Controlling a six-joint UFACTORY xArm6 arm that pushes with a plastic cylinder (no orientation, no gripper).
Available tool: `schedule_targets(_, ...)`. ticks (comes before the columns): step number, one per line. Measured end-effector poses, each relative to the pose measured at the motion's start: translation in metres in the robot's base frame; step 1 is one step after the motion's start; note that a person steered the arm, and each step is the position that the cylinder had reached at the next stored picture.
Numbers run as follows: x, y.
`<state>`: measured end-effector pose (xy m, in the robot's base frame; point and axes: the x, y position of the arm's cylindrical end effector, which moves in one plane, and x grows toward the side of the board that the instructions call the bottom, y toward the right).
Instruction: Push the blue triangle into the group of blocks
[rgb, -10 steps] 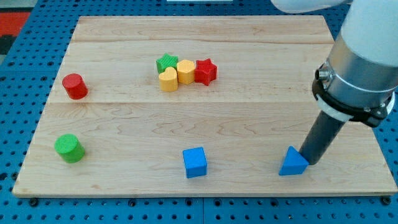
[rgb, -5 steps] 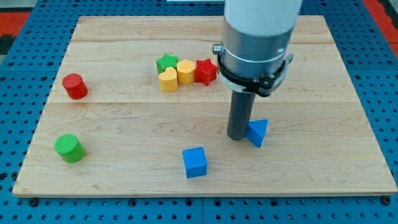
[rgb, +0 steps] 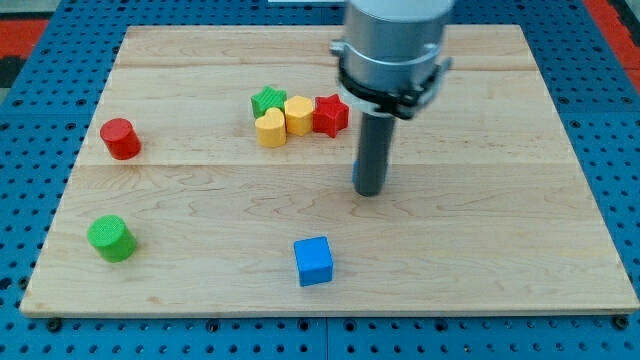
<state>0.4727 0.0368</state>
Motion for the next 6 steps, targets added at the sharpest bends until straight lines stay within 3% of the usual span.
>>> schedule_targets(1,0.035,0.036)
schedule_targets(2,-0.001,0.043)
schedule_targets(3,-0.033,0.018)
schedule_targets(4,-0.036,-0.024)
schedule_targets(5,-0.036,-0.064)
schedule_targets(6,-0.002,-0.06)
